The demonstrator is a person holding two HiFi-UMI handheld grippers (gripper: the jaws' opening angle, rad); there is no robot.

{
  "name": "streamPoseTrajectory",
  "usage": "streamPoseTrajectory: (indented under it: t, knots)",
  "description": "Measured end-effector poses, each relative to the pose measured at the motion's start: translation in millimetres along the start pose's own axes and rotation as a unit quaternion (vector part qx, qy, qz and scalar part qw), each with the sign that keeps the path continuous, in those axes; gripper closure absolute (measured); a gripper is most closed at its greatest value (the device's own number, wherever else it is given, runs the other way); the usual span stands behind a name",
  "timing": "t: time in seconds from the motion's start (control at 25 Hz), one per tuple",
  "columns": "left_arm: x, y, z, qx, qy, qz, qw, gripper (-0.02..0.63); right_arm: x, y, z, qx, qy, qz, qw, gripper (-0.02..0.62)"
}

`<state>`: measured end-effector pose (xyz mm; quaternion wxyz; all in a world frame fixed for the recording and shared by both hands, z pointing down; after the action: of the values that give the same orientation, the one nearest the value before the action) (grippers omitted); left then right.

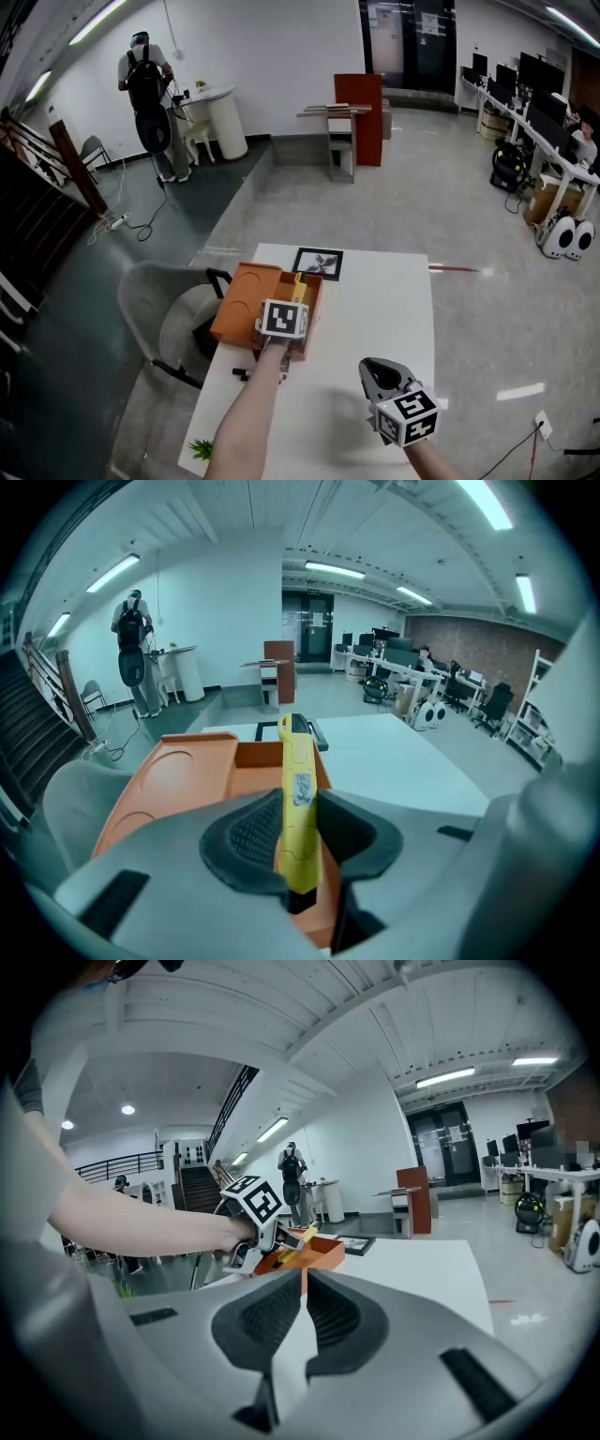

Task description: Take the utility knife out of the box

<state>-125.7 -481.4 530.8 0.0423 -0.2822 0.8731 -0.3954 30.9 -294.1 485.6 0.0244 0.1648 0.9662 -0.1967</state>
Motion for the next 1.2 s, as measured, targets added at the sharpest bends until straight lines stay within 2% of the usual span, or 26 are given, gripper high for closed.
streamPoseTrajectory:
  t: [0.28, 0.56, 0.84, 1.2]
  knots:
    - [-16.4, 38.7, 5.7, -0.052, 0.01, -0.004, 0.9986, 0.497, 1.0, 7.8, 10.9, -0.016, -0.001, -0.002, 1.0, 0.593]
    - [-42.6, 74.4, 0.2, -0.09, 0.0, -0.005, 0.9959, 0.497, 9.7, 16.3, 20.1, -0.029, 0.006, 0.007, 1.0, 0.594]
    - [-66.7, 109.4, -15.2, -0.124, -0.006, -0.002, 0.9922, 0.497, 24.5, 26.1, 22.7, -0.035, 0.005, 0.018, 0.999, 0.594]
    - [-92.0, 150.8, -46.0, -0.162, 0.015, 0.003, 0.9867, 0.497, 32.1, 43.8, 27.7, -0.046, 0.009, 0.025, 0.999, 0.594]
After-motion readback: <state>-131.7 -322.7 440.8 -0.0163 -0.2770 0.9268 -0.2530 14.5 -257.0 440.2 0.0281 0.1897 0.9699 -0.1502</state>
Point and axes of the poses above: the fingertips, and each gripper's own axes: y backward along the fingers, x to its left, z out of its top, the point moved 3 cm from there along y, backward along the fingers, and after that the axes turned 13 degrees about -z, right-handed, at the moved point
